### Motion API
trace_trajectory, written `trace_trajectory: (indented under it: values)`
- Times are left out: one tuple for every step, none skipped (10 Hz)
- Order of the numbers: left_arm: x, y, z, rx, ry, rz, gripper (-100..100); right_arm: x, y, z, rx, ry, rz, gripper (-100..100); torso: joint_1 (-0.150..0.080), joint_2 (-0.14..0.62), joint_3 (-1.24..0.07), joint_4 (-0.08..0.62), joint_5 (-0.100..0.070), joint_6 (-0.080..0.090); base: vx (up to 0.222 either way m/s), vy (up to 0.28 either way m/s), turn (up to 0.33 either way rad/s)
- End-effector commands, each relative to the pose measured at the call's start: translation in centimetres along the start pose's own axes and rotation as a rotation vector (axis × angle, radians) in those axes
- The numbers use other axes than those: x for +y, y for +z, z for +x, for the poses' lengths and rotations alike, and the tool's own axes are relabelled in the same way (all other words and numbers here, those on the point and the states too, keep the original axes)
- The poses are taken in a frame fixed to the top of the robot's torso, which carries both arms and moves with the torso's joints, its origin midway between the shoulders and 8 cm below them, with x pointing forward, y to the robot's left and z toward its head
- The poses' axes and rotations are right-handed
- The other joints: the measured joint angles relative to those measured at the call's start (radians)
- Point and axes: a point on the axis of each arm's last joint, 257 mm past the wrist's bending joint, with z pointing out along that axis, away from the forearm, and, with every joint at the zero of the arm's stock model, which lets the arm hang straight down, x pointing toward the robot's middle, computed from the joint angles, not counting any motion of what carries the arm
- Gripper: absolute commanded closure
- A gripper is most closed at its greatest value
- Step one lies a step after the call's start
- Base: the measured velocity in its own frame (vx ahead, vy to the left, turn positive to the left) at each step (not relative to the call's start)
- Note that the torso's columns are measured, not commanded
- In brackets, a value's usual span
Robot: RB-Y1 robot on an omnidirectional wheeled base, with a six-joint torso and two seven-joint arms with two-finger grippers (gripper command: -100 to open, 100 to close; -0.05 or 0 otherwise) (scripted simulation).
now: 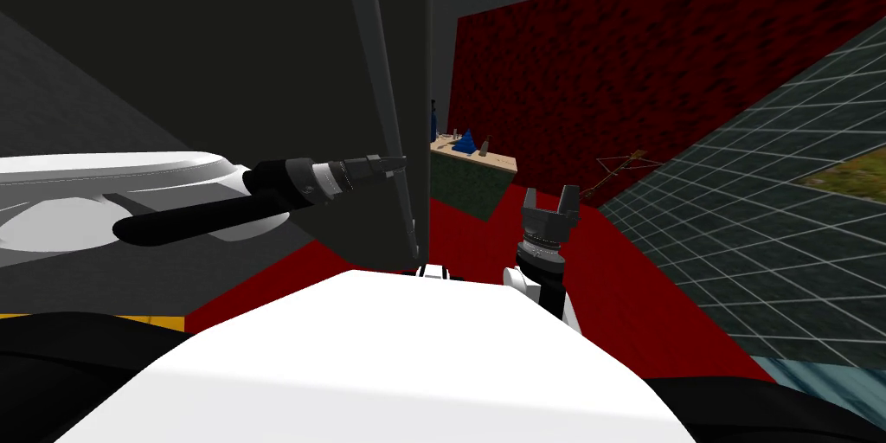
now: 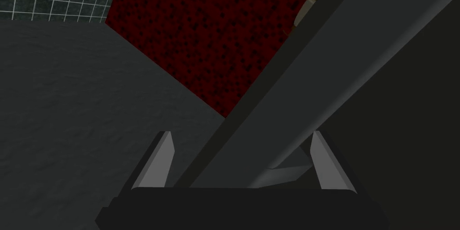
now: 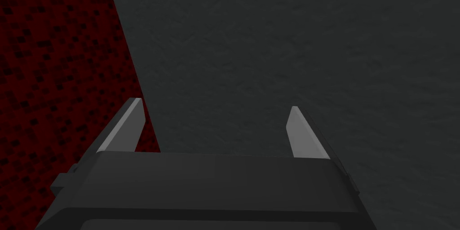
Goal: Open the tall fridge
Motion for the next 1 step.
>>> trace_trajectory:
  values:
    - [0.00, 0.00, 0.00, 0.000, 0.000, 0.000, 0, 0.00, 0.00, 0.00, 0.000, 0.000, 0.000, 0, 0.000, 0.000, 0.000, 0.000, 0.000, 0.000, 0.000, 0.000, 0.000]
